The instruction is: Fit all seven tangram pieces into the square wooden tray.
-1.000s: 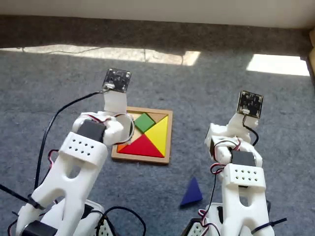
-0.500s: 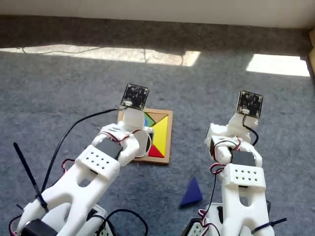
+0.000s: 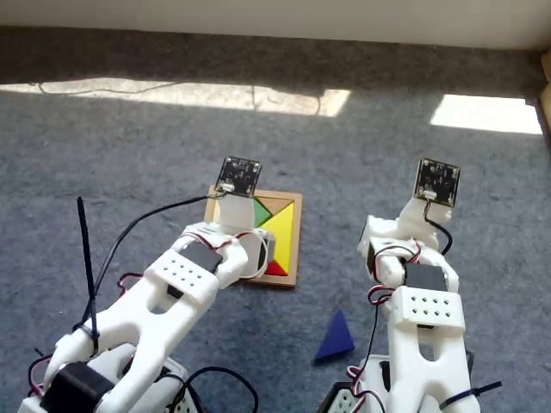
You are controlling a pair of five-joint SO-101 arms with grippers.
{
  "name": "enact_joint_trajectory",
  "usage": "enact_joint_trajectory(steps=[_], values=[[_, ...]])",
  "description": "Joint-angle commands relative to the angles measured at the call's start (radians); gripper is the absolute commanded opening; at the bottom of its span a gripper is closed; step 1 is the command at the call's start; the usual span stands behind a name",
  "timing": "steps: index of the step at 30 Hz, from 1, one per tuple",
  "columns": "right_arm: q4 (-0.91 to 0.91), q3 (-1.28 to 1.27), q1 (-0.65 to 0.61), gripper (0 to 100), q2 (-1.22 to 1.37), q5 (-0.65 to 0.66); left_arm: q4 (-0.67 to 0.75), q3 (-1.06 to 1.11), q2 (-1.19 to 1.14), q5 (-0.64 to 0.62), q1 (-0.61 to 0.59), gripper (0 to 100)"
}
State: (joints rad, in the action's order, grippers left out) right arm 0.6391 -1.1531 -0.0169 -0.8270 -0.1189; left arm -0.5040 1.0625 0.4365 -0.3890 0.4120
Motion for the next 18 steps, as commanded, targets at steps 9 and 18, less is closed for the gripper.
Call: enact_joint_trajectory(steps=[9,18], values=[[-0.019,0.008,0.010,0.7,-0.021,0.009,-0.124,-0.136,0.065,-0.025,-0.157,15],[-0.019,0.008,0.008,0.7,-0.021,0.009,-0.302,-0.113,0.318,0.063,-0.136,16]])
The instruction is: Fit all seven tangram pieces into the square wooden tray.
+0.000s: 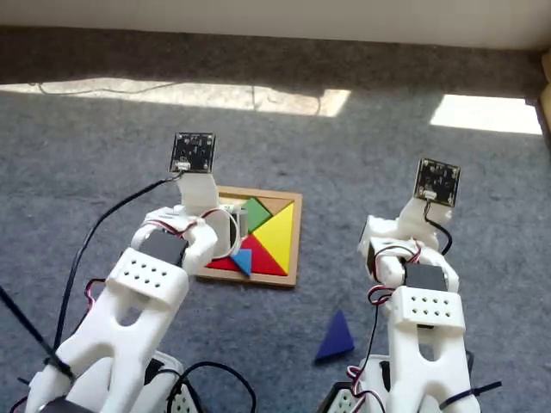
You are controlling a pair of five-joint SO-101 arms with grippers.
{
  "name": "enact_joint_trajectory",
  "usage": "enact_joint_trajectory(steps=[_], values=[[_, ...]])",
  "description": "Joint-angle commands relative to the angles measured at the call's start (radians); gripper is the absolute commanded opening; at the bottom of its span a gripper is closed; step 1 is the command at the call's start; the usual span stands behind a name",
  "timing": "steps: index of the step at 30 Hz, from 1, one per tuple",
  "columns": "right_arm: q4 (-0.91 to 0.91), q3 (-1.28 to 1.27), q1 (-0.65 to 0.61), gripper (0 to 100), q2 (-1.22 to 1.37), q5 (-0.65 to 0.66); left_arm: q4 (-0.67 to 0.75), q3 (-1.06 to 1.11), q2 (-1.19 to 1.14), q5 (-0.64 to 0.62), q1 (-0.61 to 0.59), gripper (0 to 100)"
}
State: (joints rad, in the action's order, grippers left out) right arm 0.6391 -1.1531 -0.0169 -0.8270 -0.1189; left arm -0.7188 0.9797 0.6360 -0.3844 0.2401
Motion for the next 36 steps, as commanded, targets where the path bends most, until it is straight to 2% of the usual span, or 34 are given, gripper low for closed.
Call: enact_joint_trajectory(steps=[1,6,19,27,36], values=[[-0.019,0.008,0.008,0.7,-0.021,0.009,-0.109,-0.016,0.142,0.063,0.056,16],[-0.019,0.008,0.007,0.7,-0.021,0.009,-0.150,0.067,0.191,0.112,0.157,16],[-0.019,0.007,0.005,0.7,-0.021,0.009,-0.178,0.188,0.189,0.307,0.151,15],[-0.019,0.007,0.004,0.7,-0.019,0.009,-0.170,0.216,0.186,0.399,0.019,15],[-0.019,0.007,0.004,0.7,-0.019,0.009,-0.094,0.097,-0.058,0.381,0.016,16]])
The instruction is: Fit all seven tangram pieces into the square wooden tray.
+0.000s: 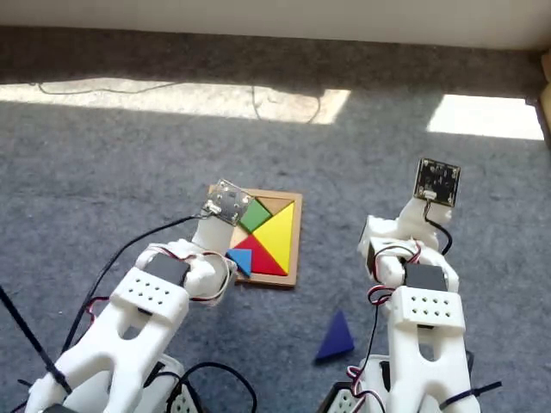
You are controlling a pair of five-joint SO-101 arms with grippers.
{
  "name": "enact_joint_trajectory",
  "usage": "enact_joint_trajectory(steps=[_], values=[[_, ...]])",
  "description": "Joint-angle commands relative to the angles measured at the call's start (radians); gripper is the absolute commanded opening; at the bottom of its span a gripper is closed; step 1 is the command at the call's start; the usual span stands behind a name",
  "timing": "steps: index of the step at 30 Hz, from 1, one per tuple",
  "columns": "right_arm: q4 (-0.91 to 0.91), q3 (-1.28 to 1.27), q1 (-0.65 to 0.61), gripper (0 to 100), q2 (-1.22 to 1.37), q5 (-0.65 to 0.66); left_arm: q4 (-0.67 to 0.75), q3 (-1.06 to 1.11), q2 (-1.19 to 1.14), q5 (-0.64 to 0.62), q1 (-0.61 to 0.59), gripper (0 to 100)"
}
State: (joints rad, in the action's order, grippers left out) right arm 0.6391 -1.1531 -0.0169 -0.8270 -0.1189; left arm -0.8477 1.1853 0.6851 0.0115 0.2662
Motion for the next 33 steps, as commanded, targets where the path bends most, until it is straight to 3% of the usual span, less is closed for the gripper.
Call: enact_joint_trajectory(steps=[1,13,18,25,33], values=[[-0.019,0.007,0.004,0.7,-0.019,0.009,0.046,-0.130,-0.142,-0.037,-0.012,16],[-0.019,0.007,0.004,0.7,-0.019,0.009,0.074,-0.358,-0.317,-0.118,-0.015,16],[-0.019,0.007,0.004,0.7,-0.019,0.009,0.106,-0.369,-0.326,-0.118,-0.007,15],[-0.019,0.007,0.004,0.7,-0.019,0.009,-0.054,-0.357,-0.209,-0.118,0.088,16],[-0.019,0.007,0.004,0.7,-0.019,0.009,0.034,-0.346,-0.429,-0.110,0.053,16]])
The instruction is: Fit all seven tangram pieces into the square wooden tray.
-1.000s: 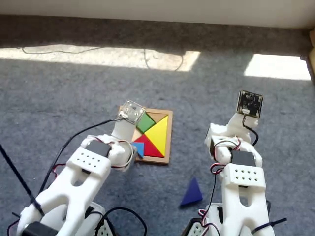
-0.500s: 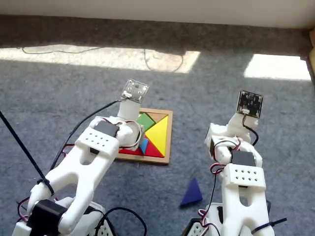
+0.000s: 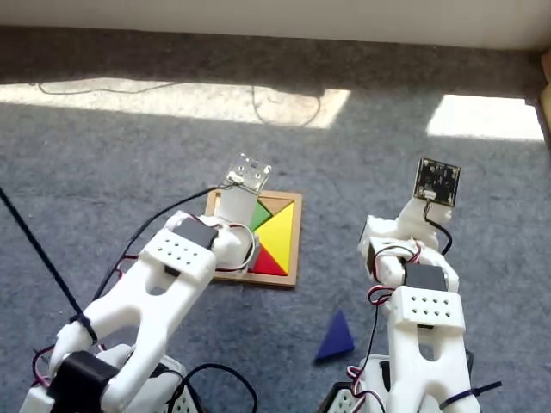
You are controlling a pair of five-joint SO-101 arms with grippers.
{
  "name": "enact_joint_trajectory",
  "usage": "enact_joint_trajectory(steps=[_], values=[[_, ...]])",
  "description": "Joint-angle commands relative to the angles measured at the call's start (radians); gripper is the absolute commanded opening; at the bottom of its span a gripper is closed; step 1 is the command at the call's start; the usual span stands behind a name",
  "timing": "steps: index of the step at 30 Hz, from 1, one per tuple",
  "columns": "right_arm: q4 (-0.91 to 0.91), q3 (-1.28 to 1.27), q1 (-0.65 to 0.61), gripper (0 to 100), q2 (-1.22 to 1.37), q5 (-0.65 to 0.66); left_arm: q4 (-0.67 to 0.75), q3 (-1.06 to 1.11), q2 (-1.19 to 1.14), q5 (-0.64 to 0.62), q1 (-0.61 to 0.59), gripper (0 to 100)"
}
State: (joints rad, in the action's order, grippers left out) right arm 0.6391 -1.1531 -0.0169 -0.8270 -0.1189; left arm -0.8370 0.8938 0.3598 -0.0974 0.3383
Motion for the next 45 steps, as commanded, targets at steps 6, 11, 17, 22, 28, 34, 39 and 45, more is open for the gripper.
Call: enact_joint_trajectory(steps=[6,11,17,22,28,34,39,45], values=[[-0.019,0.007,0.004,0.7,-0.019,0.009,-0.046,-0.188,-0.220,0.114,-0.105,16],[-0.019,0.007,0.004,0.7,-0.019,0.009,-0.046,-0.229,-0.236,0.250,-0.162,16],[-0.019,0.007,0.004,0.7,-0.019,0.009,-0.049,-0.246,-0.237,0.391,-0.193,16],[-0.019,0.007,0.005,0.7,-0.019,0.009,-0.140,-0.340,-0.228,0.410,-0.189,16],[-0.019,0.013,0.035,0.7,-0.028,0.009,-0.315,-0.555,-0.228,0.295,-0.177,16],[-0.015,0.019,0.194,0.7,-0.024,0.092,-0.402,-0.616,-0.228,0.178,-0.019,16],[0.035,0.076,0.249,0.7,-0.028,0.130,-0.419,-0.588,-0.229,0.063,0.166,27],[0.093,0.151,0.352,0.7,-0.027,0.133,-0.417,-0.549,-0.239,-0.048,0.357,30]])
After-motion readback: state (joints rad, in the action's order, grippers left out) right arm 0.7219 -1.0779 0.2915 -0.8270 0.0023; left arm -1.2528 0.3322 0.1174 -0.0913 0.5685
